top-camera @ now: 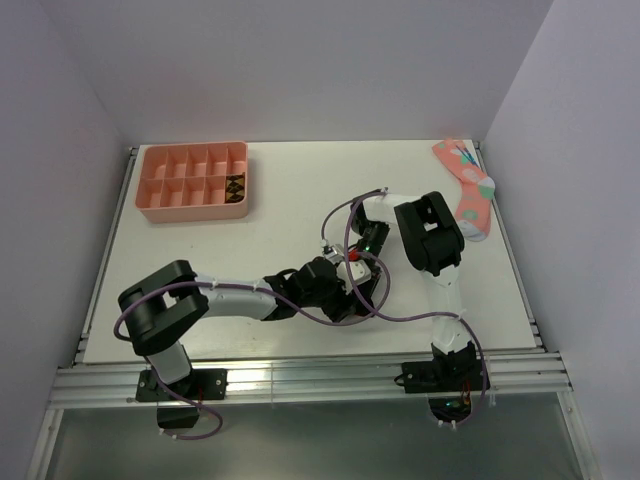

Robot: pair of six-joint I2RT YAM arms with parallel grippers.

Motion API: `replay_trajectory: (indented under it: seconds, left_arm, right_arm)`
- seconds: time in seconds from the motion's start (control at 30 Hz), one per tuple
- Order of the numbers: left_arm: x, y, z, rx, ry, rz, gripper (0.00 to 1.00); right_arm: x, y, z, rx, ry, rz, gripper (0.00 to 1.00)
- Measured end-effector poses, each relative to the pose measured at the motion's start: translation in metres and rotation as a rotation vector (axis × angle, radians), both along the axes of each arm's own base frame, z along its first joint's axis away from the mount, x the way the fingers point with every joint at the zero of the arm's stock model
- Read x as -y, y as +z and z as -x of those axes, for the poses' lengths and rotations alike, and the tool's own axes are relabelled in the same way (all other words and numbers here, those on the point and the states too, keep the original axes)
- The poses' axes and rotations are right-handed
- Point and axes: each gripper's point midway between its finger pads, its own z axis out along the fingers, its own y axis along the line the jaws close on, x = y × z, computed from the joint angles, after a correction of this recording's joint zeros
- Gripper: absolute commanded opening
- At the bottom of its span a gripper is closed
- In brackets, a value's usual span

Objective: Roll the socks
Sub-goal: Roll the sock at the center of the board.

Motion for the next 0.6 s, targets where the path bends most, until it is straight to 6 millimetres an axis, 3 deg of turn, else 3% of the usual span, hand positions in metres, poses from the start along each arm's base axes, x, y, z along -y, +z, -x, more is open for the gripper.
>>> replay_trajectory:
  seconds: [0.23, 0.3, 0.43, 0.47, 0.57, 0.6]
  left_arm:
    - [0.007, -0.007, -0.002, -0.011, -0.006, -0.014, 0.54]
    - [0.009, -0.009, -0.001, -0.018, -0.012, -0.008, 0.48]
    - [0.015, -0.010, 0.002, -0.049, -0.027, 0.015, 0.26]
    - [0.016, -0.009, 0.003, -0.059, -0.028, 0.023, 0.16]
    - [0.018, -0.008, 0.005, -0.099, -0.031, 0.047, 0.01]
    - [0.018, -0.008, 0.006, -0.114, -0.034, 0.053, 0.00]
  right_arm:
    - [0.002, -0.001, -0.001, -0.004, 0.002, 0.009, 0.30]
    - [0.003, -0.001, -0.001, -0.005, 0.003, 0.014, 0.30]
    - [0.007, -0.001, 0.000, -0.005, 0.014, 0.031, 0.31]
    - [0.009, -0.001, 0.000, -0.006, 0.014, 0.035, 0.31]
    - [0.011, -0.001, 0.000, -0.011, 0.010, 0.044, 0.33]
    - [0.011, -0.001, 0.001, -0.014, 0.010, 0.049, 0.36]
